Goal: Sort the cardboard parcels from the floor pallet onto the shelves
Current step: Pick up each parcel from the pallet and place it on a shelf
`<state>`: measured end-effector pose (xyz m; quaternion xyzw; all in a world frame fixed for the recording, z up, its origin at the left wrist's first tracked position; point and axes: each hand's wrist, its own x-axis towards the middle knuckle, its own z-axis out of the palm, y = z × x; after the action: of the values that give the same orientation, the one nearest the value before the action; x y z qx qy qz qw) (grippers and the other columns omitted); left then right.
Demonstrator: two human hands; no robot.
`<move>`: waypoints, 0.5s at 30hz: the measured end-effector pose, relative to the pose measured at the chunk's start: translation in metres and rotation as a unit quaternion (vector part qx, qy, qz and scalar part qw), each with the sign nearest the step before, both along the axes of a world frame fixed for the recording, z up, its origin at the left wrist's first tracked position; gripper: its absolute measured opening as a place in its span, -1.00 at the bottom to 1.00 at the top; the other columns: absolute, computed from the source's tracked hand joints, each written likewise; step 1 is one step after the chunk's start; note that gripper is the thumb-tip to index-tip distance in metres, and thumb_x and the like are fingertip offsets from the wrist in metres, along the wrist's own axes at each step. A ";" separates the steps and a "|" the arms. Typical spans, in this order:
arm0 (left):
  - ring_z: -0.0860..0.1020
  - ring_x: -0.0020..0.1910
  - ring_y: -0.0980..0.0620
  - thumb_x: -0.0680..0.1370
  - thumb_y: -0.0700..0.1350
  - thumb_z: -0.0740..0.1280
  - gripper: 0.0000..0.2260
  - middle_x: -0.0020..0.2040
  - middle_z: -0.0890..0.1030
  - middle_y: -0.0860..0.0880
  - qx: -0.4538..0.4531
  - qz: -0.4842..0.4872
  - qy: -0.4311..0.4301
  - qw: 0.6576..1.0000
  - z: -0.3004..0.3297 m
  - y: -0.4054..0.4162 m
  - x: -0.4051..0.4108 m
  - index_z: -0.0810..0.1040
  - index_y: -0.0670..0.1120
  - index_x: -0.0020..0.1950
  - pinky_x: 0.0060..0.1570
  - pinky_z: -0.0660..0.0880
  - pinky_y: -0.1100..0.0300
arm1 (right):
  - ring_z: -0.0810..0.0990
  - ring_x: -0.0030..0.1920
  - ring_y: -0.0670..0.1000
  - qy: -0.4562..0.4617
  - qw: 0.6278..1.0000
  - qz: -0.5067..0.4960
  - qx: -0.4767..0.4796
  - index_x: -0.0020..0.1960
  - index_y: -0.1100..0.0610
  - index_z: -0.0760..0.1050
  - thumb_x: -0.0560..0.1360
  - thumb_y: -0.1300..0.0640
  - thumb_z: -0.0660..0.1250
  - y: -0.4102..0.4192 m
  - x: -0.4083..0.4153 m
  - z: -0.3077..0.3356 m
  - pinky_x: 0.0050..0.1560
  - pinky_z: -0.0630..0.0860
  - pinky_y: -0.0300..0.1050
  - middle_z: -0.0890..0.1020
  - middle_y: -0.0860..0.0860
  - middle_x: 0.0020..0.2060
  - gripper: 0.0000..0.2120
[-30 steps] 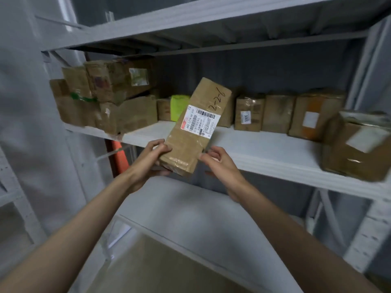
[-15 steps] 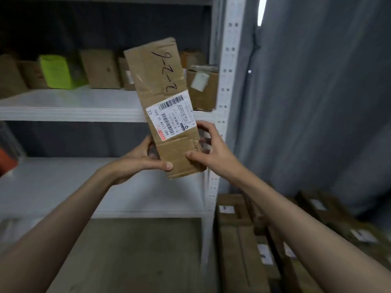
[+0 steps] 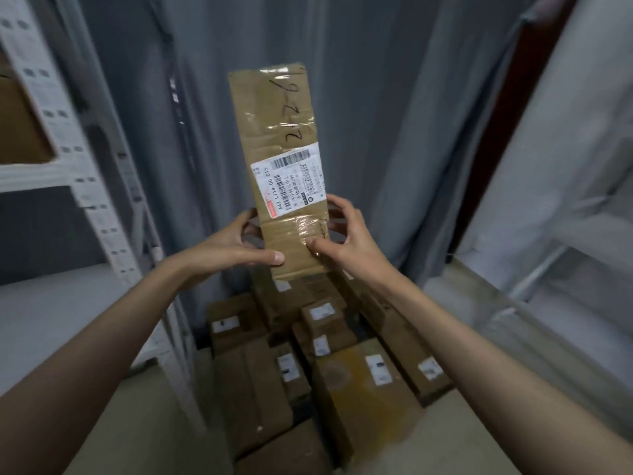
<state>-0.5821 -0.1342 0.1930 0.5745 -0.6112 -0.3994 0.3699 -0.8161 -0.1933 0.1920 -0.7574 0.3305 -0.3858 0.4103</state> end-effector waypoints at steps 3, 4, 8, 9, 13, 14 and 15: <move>0.64 0.15 0.09 0.36 0.11 0.60 -0.06 0.27 0.57 0.04 0.023 -0.018 -0.016 0.999 -0.011 -0.042 -0.063 0.14 0.10 0.60 0.21 0.59 0.01 | 0.51 0.17 -0.22 0.010 0.999 -0.044 0.012 0.50 -0.02 0.29 0.50 0.18 0.49 -0.029 -0.063 -0.010 0.14 0.46 -0.42 0.44 0.00 0.27 -0.34; 0.66 0.11 0.08 0.40 0.10 0.59 -0.08 0.21 0.61 -0.01 0.031 -0.024 -0.023 0.999 -0.015 -0.055 -0.081 0.13 0.06 0.61 0.19 0.60 0.03 | 0.54 0.09 -0.29 0.013 0.998 -0.055 0.015 0.50 0.02 0.28 0.50 0.21 0.49 -0.039 -0.081 -0.013 0.04 0.46 -0.48 0.49 -0.03 0.21 -0.35; 0.67 0.05 0.02 0.44 0.13 0.50 -0.14 0.06 0.67 -0.07 0.066 -0.040 -0.045 0.996 -0.025 -0.101 -0.140 0.14 -0.05 0.61 0.22 0.57 0.00 | 0.51 -0.08 -0.50 0.023 0.994 -0.098 0.048 0.51 0.04 0.24 0.49 0.16 0.50 -0.072 -0.134 -0.032 -0.12 0.44 -0.57 0.51 -0.23 0.06 -0.31; 0.67 0.04 0.05 0.43 0.17 0.48 -0.14 0.05 0.67 -0.02 0.077 -0.043 -0.048 0.995 -0.028 -0.112 -0.151 0.16 -0.05 0.60 0.16 0.59 0.07 | 0.50 -0.07 -0.52 0.027 0.992 -0.105 0.060 0.50 0.01 0.23 0.48 0.12 0.50 -0.079 -0.143 -0.036 -0.12 0.44 -0.57 0.50 -0.25 0.07 -0.30; 0.71 -0.10 0.09 0.36 0.28 0.42 -0.36 0.07 0.63 0.02 0.126 -0.045 -0.034 0.990 -0.045 -0.149 -0.185 0.31 0.05 0.33 -0.19 0.59 0.33 | 0.53 -0.01 -0.45 0.038 0.985 -0.123 0.113 0.48 -0.05 0.21 0.44 0.01 0.53 -0.108 -0.167 -0.058 -0.07 0.48 -0.48 0.48 -0.31 0.08 -0.27; 0.71 -0.12 0.08 0.35 0.30 0.41 -0.42 0.06 0.62 0.01 0.139 -0.050 -0.031 0.989 -0.050 -0.159 -0.191 0.34 0.07 0.24 -0.21 0.61 0.33 | 0.55 0.03 -0.36 0.038 0.983 -0.124 0.127 0.49 -0.04 0.20 0.43 -0.01 0.54 -0.116 -0.170 -0.063 -0.02 0.51 -0.42 0.48 -0.30 0.09 -0.24; 0.71 -0.13 0.06 0.32 0.33 0.40 -0.43 0.03 0.62 0.01 0.146 -0.057 -0.028 0.987 -0.056 -0.170 -0.196 0.39 0.07 0.20 -0.18 0.63 0.31 | 0.56 0.06 -0.28 0.037 0.982 -0.124 0.138 0.49 -0.03 0.19 0.41 -0.02 0.55 -0.124 -0.172 -0.067 0.01 0.54 -0.37 0.48 -0.28 0.10 -0.21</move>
<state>-0.7777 -0.3042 0.1371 0.5975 -0.5883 -0.4886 0.2410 -0.9878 -0.3169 0.1248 -0.6603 0.4872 -0.3560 0.4471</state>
